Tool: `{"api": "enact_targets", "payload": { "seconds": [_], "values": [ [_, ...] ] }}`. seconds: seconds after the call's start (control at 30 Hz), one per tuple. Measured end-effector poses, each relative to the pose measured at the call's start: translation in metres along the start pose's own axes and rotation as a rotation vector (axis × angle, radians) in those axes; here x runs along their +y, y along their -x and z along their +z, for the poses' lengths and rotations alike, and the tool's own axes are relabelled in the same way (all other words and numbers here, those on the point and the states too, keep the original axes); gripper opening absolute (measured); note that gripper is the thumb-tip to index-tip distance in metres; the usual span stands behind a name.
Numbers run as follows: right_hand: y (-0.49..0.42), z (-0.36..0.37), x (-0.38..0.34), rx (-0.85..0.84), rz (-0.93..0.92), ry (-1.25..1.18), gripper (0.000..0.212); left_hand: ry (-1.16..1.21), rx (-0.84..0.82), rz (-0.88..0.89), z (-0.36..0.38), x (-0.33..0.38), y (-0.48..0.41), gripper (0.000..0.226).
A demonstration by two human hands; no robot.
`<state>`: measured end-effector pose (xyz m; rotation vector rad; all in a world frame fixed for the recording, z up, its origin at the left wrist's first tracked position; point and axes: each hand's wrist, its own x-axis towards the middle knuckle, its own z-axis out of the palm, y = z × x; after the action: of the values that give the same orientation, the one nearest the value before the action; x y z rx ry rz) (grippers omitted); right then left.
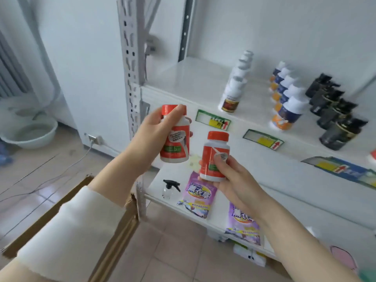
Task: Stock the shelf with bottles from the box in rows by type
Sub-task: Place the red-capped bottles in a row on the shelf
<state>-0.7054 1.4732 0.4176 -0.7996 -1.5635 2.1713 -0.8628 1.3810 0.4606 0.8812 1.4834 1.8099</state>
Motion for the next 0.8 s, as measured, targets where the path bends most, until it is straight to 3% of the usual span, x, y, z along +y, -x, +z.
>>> {"api": "enact_targets", "payload": {
  "seconds": [0.07,0.2,0.33,0.4,0.5,0.67,0.8],
  "values": [
    [0.024,-0.043,-0.024,0.056,-0.040,0.025,0.047,0.007,-0.059,0.052,0.055,0.011,-0.006,0.022],
    [0.075,-0.130,-0.076,0.175,-0.149,0.071,0.063,0.010,-0.197,0.115,0.174,0.039,-0.025,0.016],
    [0.124,-0.209,-0.127,0.271,-0.261,0.090,0.053,0.027,-0.342,0.124,0.278,0.064,-0.048,0.016],
    [0.138,-0.235,-0.148,0.291,-0.289,0.095,0.044,-0.003,-0.397,0.116,0.312,0.073,-0.058,0.016],
    [0.146,-0.275,-0.181,0.374,-0.322,0.151,0.054,-0.094,-0.477,0.101,0.360,0.079,-0.082,0.017],
    [0.120,-0.326,-0.224,0.499,-0.316,0.303,0.066,-0.355,-0.504,0.127,0.417,0.074,-0.137,0.047],
    [0.083,-0.365,-0.239,0.550,-0.229,0.438,0.063,-0.535,-0.536,0.168,0.453,0.063,-0.188,0.045]
  ]
}}
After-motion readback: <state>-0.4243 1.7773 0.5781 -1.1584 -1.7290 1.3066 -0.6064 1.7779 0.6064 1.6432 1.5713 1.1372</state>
